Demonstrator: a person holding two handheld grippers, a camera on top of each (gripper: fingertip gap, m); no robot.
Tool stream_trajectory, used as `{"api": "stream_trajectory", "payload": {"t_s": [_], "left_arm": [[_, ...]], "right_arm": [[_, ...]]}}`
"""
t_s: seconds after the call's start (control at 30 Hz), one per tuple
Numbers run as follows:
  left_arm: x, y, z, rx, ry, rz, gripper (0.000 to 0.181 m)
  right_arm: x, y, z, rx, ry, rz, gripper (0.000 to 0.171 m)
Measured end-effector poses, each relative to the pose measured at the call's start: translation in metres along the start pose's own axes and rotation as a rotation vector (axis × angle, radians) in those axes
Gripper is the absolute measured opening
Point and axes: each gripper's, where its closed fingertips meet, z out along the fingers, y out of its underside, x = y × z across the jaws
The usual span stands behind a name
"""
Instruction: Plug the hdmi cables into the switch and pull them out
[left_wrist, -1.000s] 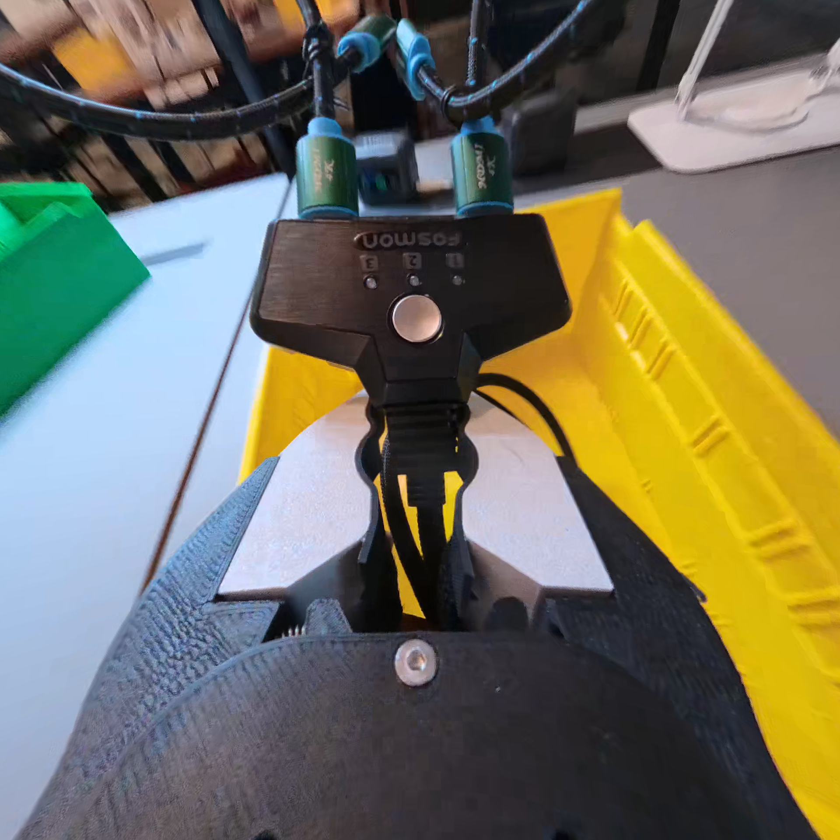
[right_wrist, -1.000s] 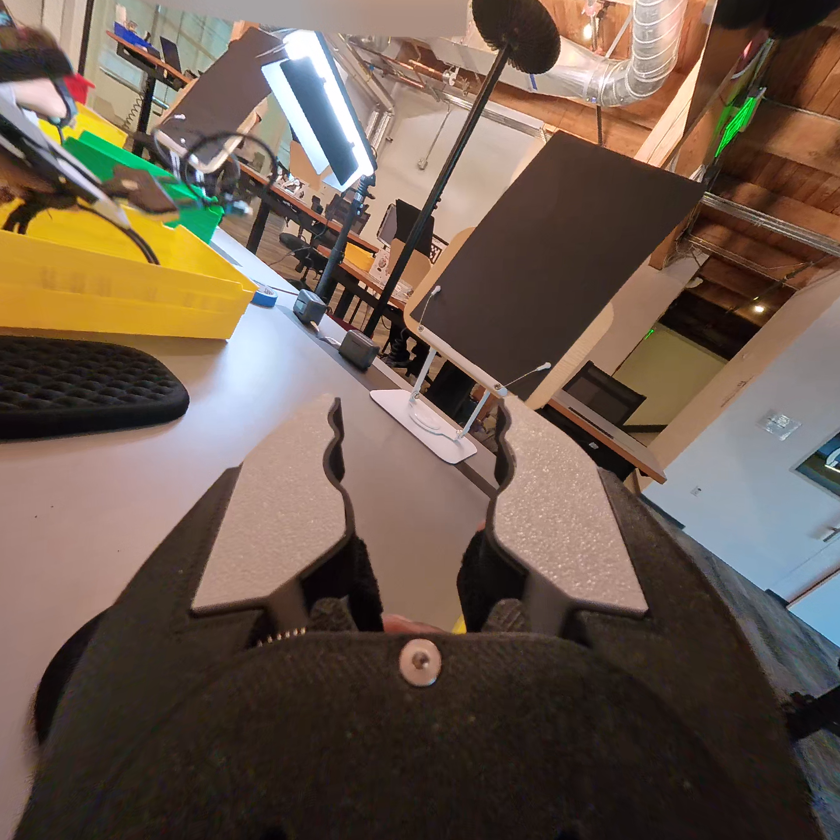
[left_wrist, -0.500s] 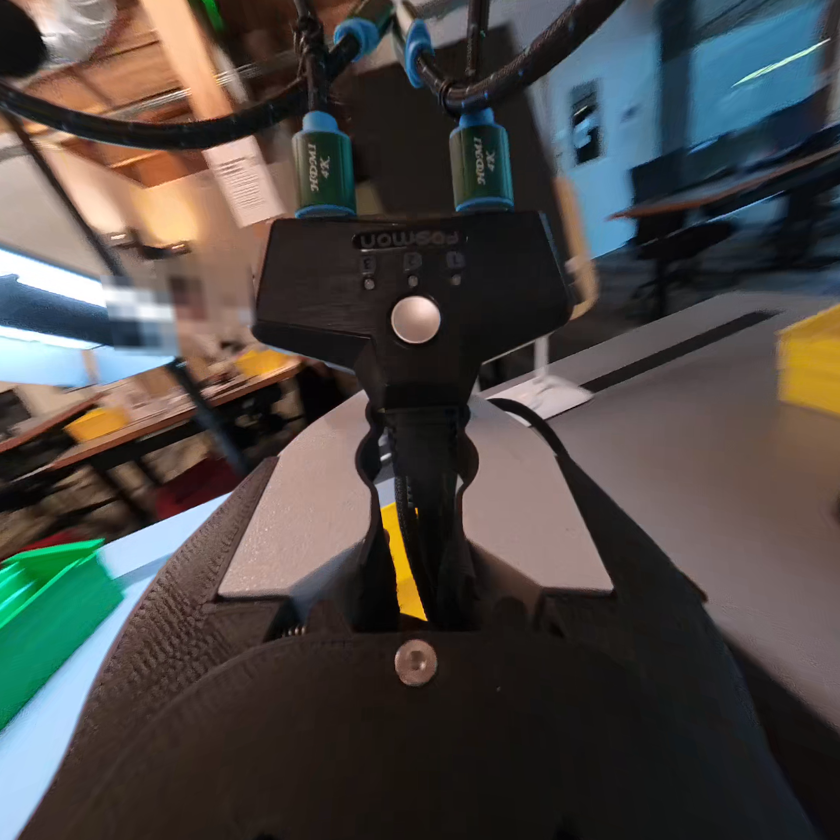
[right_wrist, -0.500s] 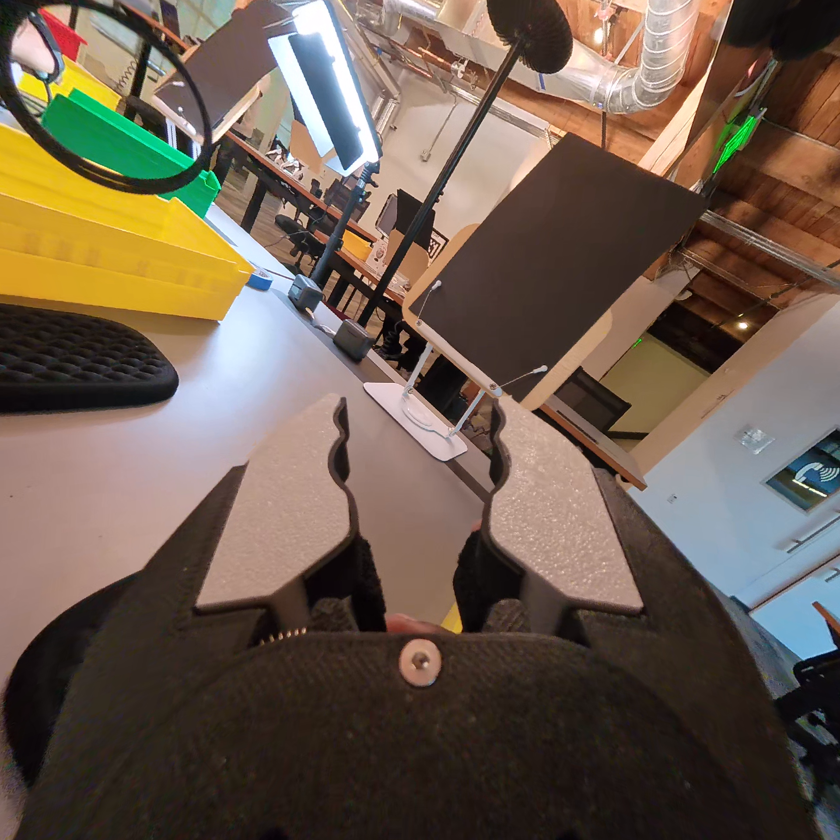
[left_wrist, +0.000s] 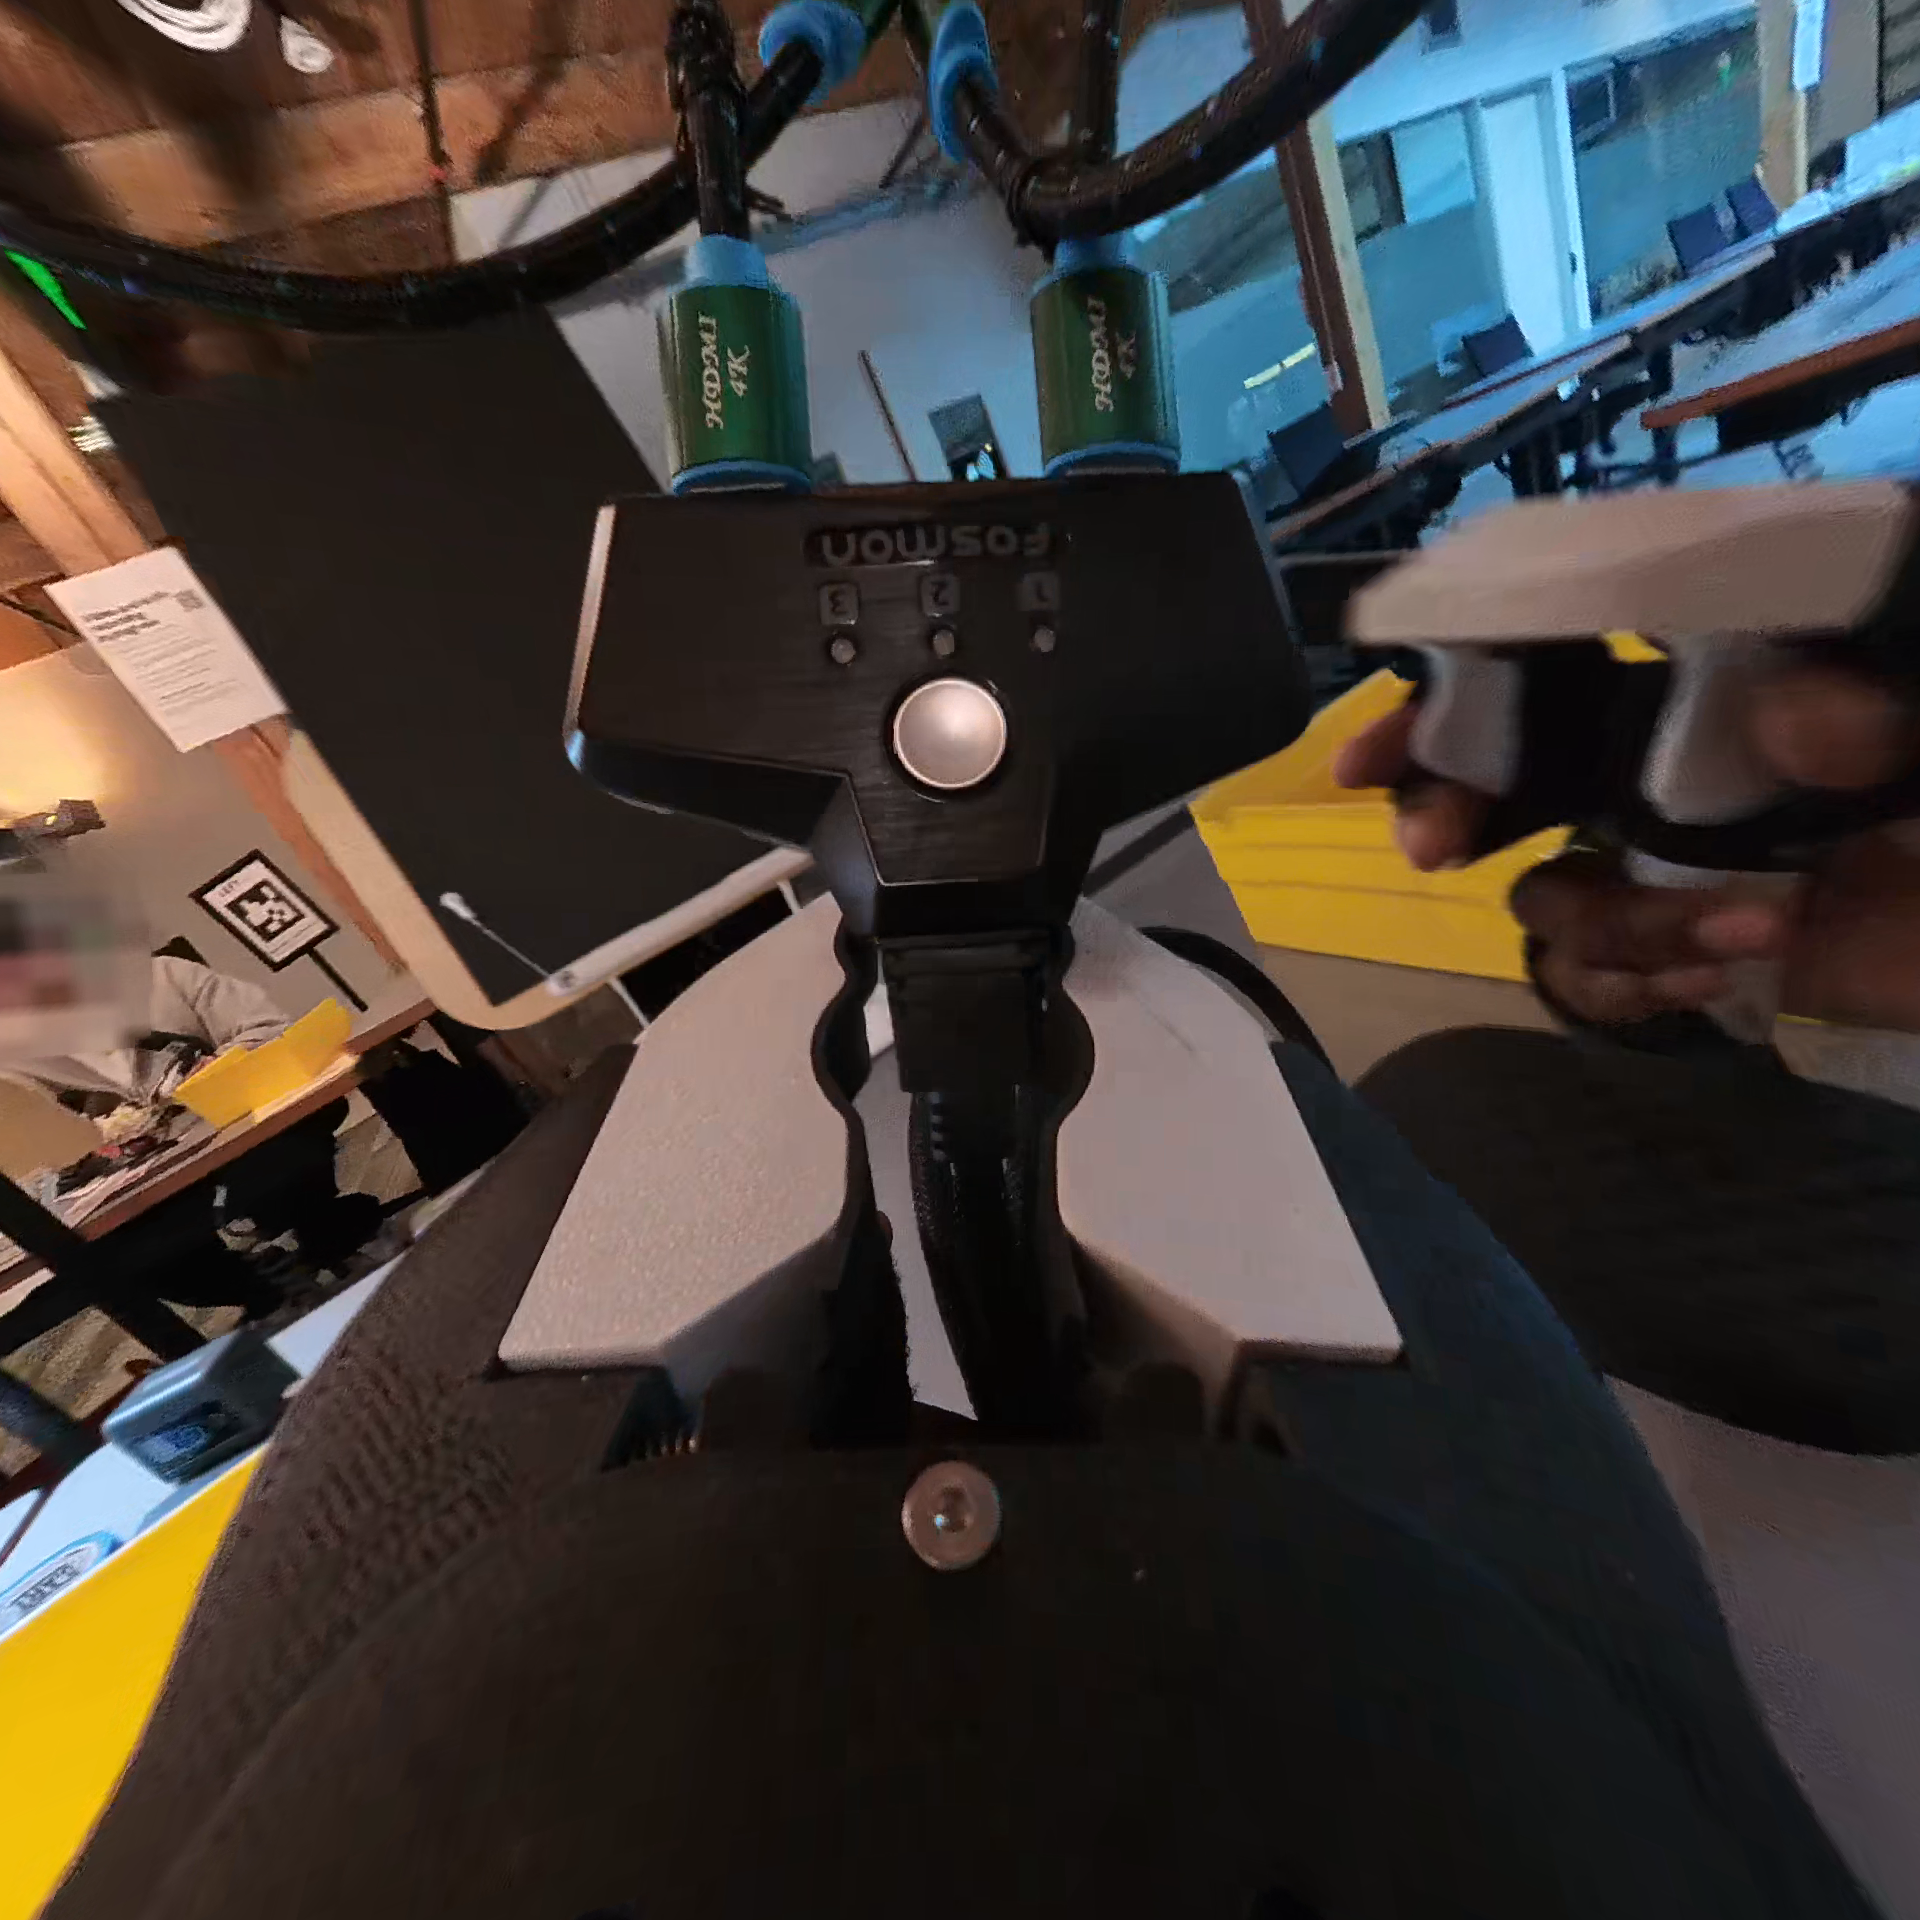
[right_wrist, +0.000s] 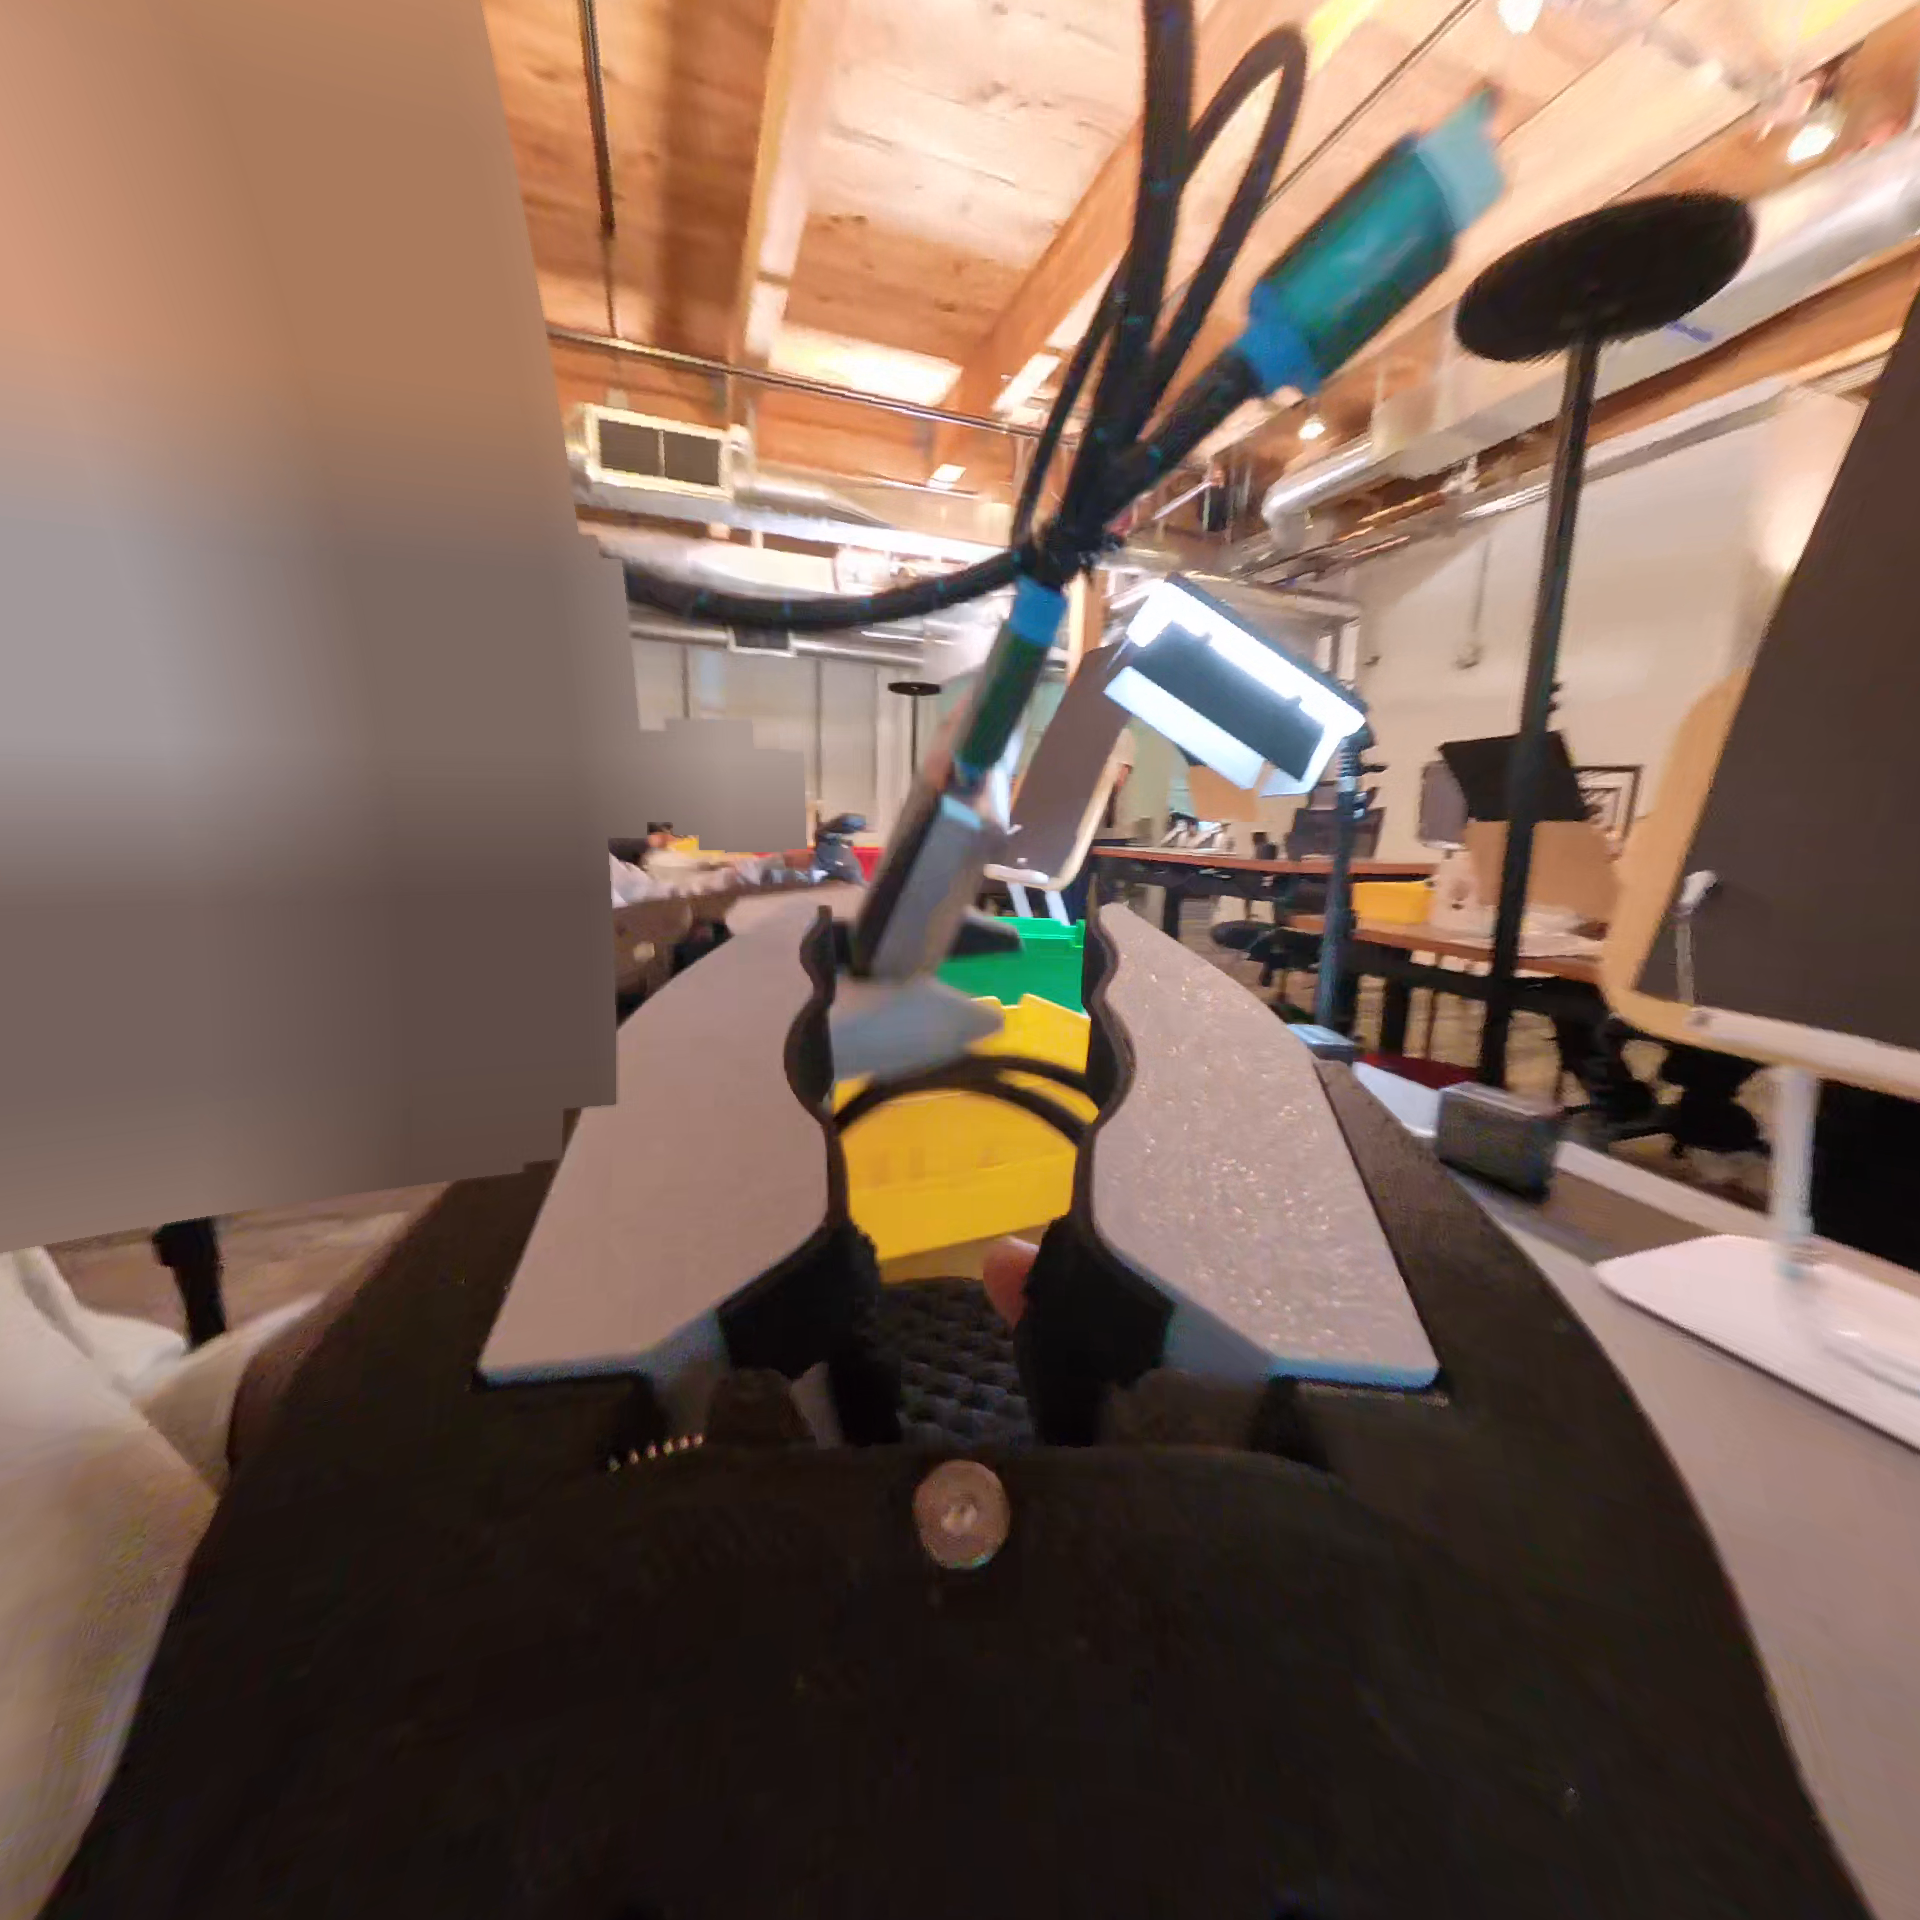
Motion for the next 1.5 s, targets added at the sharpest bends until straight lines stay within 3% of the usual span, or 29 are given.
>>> {"api": "stream_trajectory", "payload": {"t_s": [0.07,0.1,0.2,0.37,0.43,0.5,0.57,0.63,0.73,0.83,1.03,1.13,1.23,1.5], "left_arm": [[0.017,0.011,0.006,-0.037,0.018,0.045,0.031],[0.024,0.016,0.008,-0.052,0.024,0.06,0.03],[0.036,0.026,0.007,-0.064,0.087,0.053,0.034],[0.048,0.011,-0.012,0.078,0.358,-0.317,0.087],[0.047,-0.002,-0.021,0.183,0.482,-0.538,0.093],[0.049,-0.003,-0.023,0.204,0.584,-0.685,0.088],[0.063,0.003,-0.027,0.183,0.693,-0.706,0.07],[0.072,0.0,-0.034,0.228,0.759,-0.666,0.028],[0.071,0.002,-0.031,0.203,0.748,-0.69,0.025],[0.07,0.003,-0.033,0.205,0.745,-0.676,0.024],[0.074,0.003,-0.032,0.217,0.746,-0.662,0.026],[0.079,0.001,-0.028,0.215,0.727,-0.65,0.037],[0.081,0.005,-0.026,0.163,0.748,-0.695,0.024],[0.083,0.01,-0.028,0.064,0.796,-0.752,0.023]], "right_arm": [[0.004,0.005,0.009,0.003,-0.006,0.028,0.04],[0.007,0.008,0.01,-0.001,0.004,0.025,0.025],[0.008,0.02,0.004,-0.042,-0.054,0.061,0.024],[-0.002,0.037,-0.006,-0.085,-0.184,0.145,0.022],[-0.012,0.042,-0.008,-0.089,-0.262,0.158,0.022],[-0.022,0.042,-0.009,-0.07,-0.343,0.193,0.023],[-0.028,0.042,-0.008,-0.06,-0.392,0.217,0.022],[-0.03,0.048,-0.006,-0.088,-0.397,0.215,0.023],[-0.024,0.048,-0.006,-0.1,-0.38,0.219,0.022],[-0.012,0.02,-0.014,0.081,-0.36,0.31,0.022],[-0.009,0.025,-0.017,0.019,-0.349,0.31,0.012],[-0.012,0.029,-0.015,0.025,-0.357,0.348,0.011],[-0.011,0.027,-0.016,0.057,-0.341,0.351,0.011],[-0.008,0.028,-0.015,0.066,-0.275,0.314,0.01]]}}
